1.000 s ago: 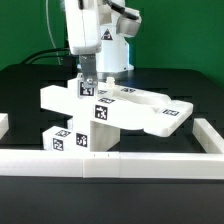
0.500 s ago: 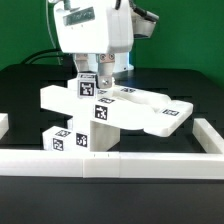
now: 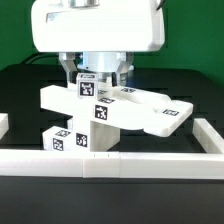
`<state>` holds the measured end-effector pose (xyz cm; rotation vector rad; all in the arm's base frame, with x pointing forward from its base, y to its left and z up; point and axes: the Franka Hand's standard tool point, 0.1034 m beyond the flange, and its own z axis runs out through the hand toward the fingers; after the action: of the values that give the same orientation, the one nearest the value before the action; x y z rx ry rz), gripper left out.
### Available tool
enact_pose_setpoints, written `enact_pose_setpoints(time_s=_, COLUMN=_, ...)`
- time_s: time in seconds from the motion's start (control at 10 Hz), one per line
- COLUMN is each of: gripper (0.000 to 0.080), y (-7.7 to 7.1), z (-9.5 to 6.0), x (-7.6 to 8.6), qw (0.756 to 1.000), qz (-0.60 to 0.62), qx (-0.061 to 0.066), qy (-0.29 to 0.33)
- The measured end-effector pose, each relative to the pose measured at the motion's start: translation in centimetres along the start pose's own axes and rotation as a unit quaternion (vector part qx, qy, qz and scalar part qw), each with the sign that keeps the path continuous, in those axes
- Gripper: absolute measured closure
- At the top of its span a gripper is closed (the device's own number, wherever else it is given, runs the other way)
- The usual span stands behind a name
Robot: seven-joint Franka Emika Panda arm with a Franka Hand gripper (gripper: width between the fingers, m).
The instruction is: Assemble chair
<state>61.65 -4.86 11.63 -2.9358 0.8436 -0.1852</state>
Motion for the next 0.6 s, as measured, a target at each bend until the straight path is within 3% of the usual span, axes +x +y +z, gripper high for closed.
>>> enact_pose_setpoints(time_s=0.3, gripper=0.0151, y=0.17, z=-0.06, x=0.17, qw=0.992, qz=-0.125, qx=-0.005, qy=0.001)
enact_pose_setpoints(time_s=0.6, gripper=0.0151, y=0.48, z=-0.09, x=0.34, qw=0.968, qz=-0.252, qx=-0.011, qy=0.001)
